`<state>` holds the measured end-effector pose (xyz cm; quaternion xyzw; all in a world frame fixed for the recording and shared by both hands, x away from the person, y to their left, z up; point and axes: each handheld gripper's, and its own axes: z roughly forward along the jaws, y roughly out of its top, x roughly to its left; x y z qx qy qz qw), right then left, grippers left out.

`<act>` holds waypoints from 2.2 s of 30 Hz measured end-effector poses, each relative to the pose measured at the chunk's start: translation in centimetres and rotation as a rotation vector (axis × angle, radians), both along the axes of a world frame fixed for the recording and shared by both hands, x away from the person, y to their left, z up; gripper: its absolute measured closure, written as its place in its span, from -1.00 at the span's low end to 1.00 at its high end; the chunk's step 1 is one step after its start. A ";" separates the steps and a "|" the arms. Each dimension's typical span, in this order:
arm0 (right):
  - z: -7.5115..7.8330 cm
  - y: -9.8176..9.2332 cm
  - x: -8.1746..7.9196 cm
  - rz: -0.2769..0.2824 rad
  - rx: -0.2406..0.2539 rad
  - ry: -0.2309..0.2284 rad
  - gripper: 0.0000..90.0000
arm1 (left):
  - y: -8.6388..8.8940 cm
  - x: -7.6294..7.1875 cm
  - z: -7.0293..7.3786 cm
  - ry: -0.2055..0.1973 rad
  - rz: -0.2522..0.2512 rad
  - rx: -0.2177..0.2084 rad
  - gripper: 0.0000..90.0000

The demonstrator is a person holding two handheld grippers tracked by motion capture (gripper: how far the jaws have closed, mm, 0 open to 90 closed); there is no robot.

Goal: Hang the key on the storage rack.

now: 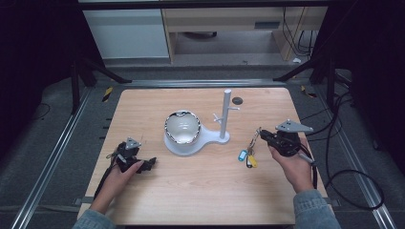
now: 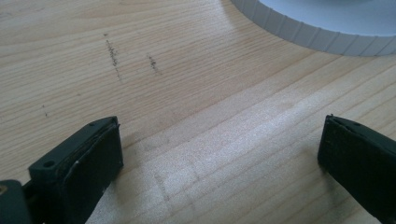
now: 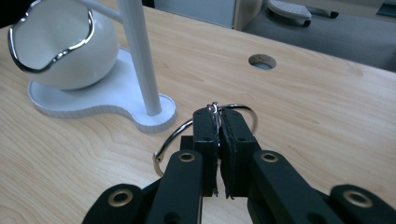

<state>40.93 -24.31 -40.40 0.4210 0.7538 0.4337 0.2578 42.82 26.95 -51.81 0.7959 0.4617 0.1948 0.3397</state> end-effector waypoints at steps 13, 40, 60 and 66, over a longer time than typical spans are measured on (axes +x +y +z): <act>2.9 0.3 0.6 0.012 -0.012 -0.046 0.90 | 0.0 0.0 0.0 0.000 0.000 -0.001 -1.00; 7.0 1.1 0.6 0.045 -0.026 -0.110 0.91 | 0.0 0.0 0.0 0.001 -0.001 -0.001 -1.00; 8.3 2.0 0.8 0.069 -0.032 -0.127 0.91 | 0.0 0.0 0.0 0.000 -0.001 -0.002 -1.00; 8.5 2.2 0.9 0.075 -0.039 -0.132 0.91 | 0.0 0.0 0.0 0.000 -0.001 -0.002 -1.00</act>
